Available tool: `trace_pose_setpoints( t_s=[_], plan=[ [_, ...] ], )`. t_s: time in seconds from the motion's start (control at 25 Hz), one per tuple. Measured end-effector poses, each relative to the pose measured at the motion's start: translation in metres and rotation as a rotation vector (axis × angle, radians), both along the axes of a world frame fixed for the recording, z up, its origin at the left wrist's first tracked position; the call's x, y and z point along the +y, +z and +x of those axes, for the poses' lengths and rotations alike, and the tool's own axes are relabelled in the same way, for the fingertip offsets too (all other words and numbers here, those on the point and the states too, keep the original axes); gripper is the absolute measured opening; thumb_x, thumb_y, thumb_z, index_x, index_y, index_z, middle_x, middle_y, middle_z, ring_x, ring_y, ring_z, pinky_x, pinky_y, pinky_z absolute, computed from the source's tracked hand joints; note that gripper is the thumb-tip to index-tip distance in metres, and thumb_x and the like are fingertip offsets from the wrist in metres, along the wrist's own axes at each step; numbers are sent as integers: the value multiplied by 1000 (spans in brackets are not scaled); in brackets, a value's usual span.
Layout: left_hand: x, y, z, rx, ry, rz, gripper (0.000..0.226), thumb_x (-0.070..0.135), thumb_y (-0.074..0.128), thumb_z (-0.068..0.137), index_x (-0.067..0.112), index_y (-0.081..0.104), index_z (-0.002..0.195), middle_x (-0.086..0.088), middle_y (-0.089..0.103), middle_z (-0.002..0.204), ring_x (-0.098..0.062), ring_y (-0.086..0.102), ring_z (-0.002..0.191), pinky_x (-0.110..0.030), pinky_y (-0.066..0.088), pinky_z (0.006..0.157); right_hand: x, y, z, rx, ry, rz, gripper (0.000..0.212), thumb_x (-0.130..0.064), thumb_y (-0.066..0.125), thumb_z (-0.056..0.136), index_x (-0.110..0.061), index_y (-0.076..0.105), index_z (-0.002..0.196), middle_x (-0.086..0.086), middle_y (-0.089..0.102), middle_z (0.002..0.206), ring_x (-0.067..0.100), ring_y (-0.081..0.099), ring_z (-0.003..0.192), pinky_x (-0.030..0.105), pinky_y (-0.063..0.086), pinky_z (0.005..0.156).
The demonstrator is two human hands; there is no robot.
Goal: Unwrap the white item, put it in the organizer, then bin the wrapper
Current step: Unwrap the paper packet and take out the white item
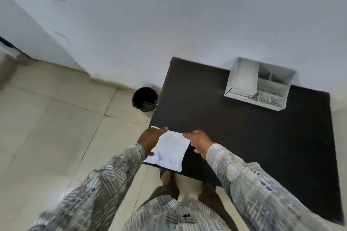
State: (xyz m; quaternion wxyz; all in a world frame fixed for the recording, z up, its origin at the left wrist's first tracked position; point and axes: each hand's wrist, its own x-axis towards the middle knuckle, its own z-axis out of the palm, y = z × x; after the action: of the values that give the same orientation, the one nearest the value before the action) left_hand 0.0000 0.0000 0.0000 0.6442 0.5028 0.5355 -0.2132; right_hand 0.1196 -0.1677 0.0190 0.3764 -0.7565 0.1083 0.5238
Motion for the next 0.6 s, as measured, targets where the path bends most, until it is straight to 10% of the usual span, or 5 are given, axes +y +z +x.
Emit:
trace_pose_setpoints(
  t_s=[0.32, 0.6],
  plan=[
    [-15, -18, -6, 47, 174, -72, 81, 68, 70, 86, 22, 50, 150, -10, 54, 156, -38, 54, 137, -61, 45, 115, 18, -43, -22, 225, -164, -24, 36, -14, 76, 92, -10, 68, 127, 14, 74, 129, 35, 68, 118, 49, 55, 100],
    [5, 42, 16, -214, 394, -486, 79, 68, 64, 92, 0, 70, 132, -21, 75, 120, -38, 71, 110, -54, 60, 99, 21, 49, -16, -842, 820, 239, 31, -26, 56, 100, -18, 75, 124, 9, 70, 118, 28, 67, 107, 42, 53, 95]
  ],
)
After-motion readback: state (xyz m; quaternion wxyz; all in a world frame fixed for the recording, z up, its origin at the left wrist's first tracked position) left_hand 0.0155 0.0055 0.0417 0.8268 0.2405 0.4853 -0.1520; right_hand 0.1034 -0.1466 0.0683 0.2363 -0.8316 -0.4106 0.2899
